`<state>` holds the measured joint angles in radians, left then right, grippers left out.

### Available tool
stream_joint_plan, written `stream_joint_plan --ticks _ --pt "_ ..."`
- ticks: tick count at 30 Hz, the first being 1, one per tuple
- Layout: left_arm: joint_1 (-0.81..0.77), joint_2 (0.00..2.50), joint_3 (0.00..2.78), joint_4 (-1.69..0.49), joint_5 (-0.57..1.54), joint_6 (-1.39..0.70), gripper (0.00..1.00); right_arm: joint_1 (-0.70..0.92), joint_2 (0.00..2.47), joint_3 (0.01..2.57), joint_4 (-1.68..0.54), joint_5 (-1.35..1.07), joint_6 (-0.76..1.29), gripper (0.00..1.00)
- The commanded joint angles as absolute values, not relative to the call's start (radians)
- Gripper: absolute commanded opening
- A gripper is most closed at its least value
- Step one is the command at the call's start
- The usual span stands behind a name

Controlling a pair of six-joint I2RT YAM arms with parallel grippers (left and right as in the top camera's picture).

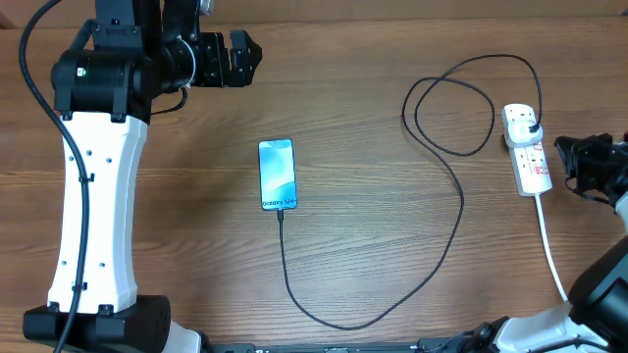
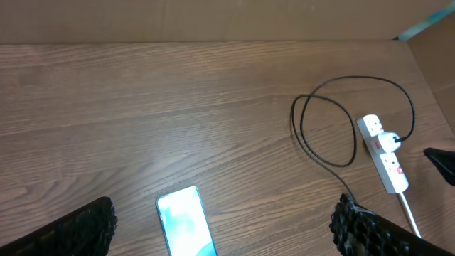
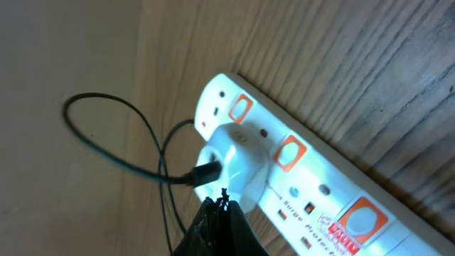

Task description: Plug charger to phone and switch on socket

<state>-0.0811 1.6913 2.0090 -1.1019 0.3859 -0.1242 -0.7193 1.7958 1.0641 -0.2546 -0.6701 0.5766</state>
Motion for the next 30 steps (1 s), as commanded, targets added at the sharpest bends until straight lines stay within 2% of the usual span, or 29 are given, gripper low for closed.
stream_joint_plan --ticks 1,10,30 --pt "-0.079 1.700 2.011 -1.103 0.400 -0.120 1.00 -0.724 1.845 1.082 -0.225 -0.683 0.583 0.04" --pt "-0.079 1.700 2.011 -1.103 0.400 -0.120 1.00 -0.724 1.945 1.082 -0.084 -0.722 0.660 0.04" --pt "-0.079 1.700 2.011 -1.103 0.400 -0.120 1.00 -0.694 2.040 1.082 -0.015 -0.709 0.654 0.04"
